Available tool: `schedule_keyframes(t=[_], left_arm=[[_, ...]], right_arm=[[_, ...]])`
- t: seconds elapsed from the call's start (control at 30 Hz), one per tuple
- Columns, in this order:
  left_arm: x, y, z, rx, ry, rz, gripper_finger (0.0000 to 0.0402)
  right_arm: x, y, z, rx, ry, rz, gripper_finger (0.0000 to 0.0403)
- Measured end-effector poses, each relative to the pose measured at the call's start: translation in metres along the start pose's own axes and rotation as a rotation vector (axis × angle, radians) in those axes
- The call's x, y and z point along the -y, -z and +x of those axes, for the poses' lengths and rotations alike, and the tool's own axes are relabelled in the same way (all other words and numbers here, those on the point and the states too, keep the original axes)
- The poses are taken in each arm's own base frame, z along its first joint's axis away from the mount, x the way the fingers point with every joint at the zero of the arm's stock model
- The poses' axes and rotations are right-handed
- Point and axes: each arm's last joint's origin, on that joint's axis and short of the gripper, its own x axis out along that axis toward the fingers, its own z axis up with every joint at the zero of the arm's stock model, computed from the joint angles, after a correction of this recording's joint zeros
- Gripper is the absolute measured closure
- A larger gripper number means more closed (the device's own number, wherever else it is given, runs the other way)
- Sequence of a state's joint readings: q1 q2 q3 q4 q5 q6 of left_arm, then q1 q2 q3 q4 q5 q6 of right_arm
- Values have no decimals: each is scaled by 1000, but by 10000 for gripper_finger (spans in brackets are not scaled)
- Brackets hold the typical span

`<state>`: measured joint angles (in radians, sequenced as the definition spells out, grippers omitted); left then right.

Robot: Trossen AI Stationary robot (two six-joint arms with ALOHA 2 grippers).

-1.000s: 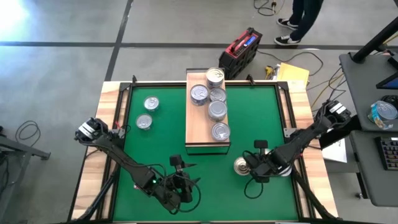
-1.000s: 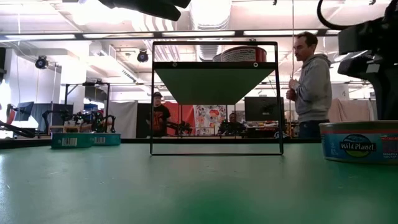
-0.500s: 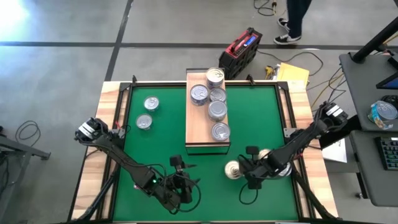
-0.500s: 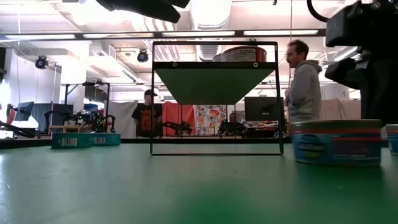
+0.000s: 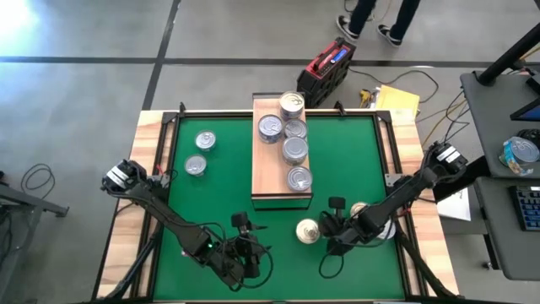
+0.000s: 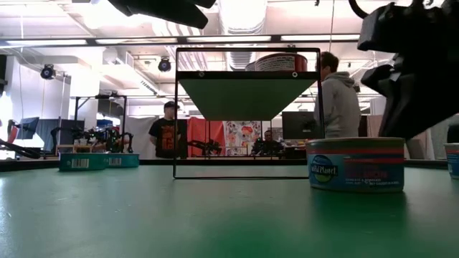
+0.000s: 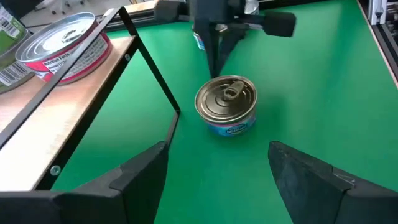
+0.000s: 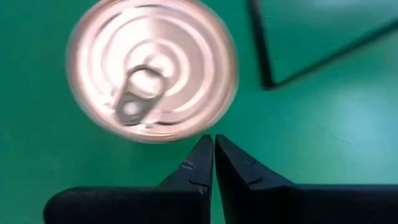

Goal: Stack canned seafood by type on shelf
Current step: Stack the top dark blue tuna can on top of the dark blue can on the shelf

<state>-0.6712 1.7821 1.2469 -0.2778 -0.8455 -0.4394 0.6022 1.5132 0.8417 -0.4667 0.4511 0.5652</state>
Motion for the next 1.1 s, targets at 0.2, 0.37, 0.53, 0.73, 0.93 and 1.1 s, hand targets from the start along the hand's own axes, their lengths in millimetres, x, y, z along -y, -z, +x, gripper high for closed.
schedule_keyframes(t=[0.2,0.37,0.53,0.73,0.93,1.1], left_arm=[[0,0,0,0,1,-6,141],[1,1,0,0,2,-14,141],[2,-1,0,12,7,-28,141],[2,0,0,16,11,-33,141],[5,1,-2,26,21,-41,141],[11,4,-9,33,45,-32,141]], right_arm=[[8,-1,-8,62,128,90,394],[7,-3,-5,98,151,108,394],[1,0,1,94,147,123,394],[-15,-1,8,148,88,78,394],[-27,-5,19,194,25,66,394],[-35,-7,28,210,-19,66,394]])
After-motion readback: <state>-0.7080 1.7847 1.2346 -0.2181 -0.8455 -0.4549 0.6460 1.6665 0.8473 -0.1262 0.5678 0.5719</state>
